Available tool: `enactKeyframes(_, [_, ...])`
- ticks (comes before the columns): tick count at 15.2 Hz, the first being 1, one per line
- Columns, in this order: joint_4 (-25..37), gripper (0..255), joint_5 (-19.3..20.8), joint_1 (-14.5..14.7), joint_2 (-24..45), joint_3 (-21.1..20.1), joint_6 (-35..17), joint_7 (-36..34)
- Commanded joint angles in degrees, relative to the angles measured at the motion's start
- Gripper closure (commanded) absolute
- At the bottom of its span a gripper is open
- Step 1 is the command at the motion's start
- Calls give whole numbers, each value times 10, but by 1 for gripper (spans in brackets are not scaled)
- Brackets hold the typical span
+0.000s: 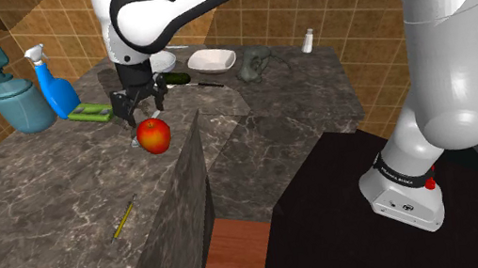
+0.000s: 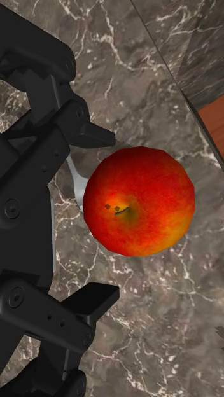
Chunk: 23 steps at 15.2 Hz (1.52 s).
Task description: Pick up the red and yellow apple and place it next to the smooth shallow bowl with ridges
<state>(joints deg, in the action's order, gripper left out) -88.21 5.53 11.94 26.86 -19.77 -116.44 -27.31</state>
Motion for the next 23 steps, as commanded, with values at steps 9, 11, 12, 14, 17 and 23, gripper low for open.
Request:
enactKeyframes(9, [-1, 255, 0, 0, 0, 0, -1, 0])
enactKeyframes(11, [-1, 255, 0, 0, 0, 0, -1, 0])
enactKeyframes(12, [-1, 255, 0, 0, 0, 0, -1, 0])
enactKeyframes(14, [-1, 255, 0, 0, 0, 0, -1, 0])
enactKeyframes(17, [8, 255, -1, 0, -4, -1, 12, 1])
enactKeyframes(23, [41, 255, -5, 0, -14, -3, 54, 1])
